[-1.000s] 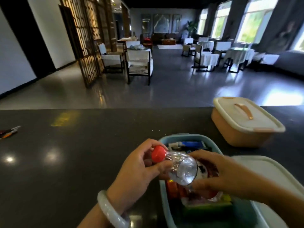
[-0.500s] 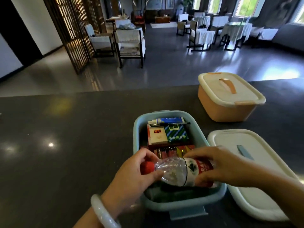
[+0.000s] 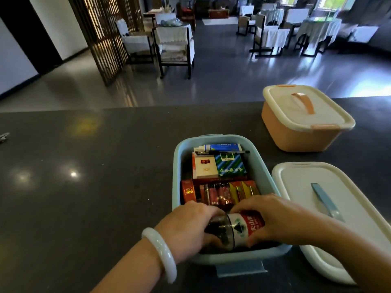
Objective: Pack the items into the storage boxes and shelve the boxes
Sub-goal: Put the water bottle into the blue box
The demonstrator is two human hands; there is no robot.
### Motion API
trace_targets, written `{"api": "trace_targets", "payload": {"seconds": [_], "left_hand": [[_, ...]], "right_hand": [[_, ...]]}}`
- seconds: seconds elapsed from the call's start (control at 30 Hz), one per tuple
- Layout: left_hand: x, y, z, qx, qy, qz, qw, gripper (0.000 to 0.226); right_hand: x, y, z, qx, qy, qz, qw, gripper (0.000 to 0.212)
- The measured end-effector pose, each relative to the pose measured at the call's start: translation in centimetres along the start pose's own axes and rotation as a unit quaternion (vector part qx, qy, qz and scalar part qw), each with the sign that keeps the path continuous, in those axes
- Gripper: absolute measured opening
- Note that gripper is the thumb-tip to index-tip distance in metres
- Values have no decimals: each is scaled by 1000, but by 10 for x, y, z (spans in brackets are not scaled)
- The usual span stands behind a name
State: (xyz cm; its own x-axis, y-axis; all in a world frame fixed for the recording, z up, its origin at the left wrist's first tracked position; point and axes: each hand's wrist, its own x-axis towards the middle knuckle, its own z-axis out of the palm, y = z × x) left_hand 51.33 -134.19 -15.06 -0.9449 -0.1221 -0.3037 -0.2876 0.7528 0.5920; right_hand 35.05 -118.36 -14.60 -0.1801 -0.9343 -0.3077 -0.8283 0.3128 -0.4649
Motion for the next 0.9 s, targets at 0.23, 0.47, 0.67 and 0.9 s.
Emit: {"api": "trace_targets", "payload": {"seconds": [0.23,0.47,0.67,0.9], "left_hand": [[4,-5,8,36,42,20,998,46],[2,-10,9,48,43,36,997,51],[-3,-9,9,84,37,41,995,48],[-3,-6,10,102,40,33,993,53]], "right_hand": [[-1,2,6,-33,2,7,999,54],[-7,5,5,-54,22,-15,998,52],[-10,4,16,-80,48,-26,995,49],[-13,7,2,-43,14,-4,999,37]]}}
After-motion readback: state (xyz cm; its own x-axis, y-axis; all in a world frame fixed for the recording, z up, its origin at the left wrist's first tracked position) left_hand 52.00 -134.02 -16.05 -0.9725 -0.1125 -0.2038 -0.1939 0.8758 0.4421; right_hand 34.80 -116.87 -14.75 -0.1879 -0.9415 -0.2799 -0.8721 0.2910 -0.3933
